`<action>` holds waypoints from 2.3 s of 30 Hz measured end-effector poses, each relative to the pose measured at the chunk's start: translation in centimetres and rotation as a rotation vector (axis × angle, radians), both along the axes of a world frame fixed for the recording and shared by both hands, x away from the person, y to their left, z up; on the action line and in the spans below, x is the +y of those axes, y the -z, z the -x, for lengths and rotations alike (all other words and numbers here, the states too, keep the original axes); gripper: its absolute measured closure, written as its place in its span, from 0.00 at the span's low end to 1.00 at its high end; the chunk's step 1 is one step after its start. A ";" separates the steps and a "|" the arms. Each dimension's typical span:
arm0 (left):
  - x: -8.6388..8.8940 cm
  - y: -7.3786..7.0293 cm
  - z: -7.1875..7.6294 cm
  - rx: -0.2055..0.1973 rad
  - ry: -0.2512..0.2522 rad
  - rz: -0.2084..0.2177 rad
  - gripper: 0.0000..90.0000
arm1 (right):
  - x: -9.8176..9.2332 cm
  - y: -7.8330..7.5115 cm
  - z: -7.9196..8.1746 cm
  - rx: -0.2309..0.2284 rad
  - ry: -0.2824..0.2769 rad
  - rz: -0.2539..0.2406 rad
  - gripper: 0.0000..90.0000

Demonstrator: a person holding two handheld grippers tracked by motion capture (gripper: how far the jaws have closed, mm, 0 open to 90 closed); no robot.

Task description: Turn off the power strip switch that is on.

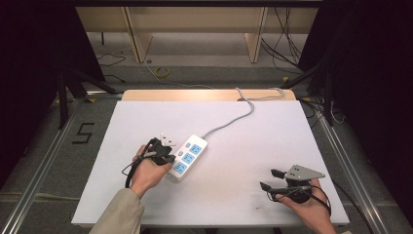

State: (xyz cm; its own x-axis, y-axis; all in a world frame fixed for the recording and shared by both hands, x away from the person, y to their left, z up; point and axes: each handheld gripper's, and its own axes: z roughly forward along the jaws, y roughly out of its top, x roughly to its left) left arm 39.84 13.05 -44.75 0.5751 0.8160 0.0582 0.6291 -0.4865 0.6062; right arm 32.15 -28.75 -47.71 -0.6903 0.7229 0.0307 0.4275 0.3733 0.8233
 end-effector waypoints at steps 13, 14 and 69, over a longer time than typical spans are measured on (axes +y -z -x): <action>-0.2 0.2 -0.1 0.013 -0.001 -0.020 1.00 | 0.1 0.1 0.0 0.001 -0.004 -0.002 0.39; -0.2 0.2 -0.1 0.016 -0.005 -0.019 1.00 | 0.1 0.1 0.0 0.002 -0.005 -0.001 0.39; -0.9 -0.1 -0.6 0.050 0.001 -0.082 1.00 | 0.0 0.1 0.1 0.002 0.000 -0.002 0.38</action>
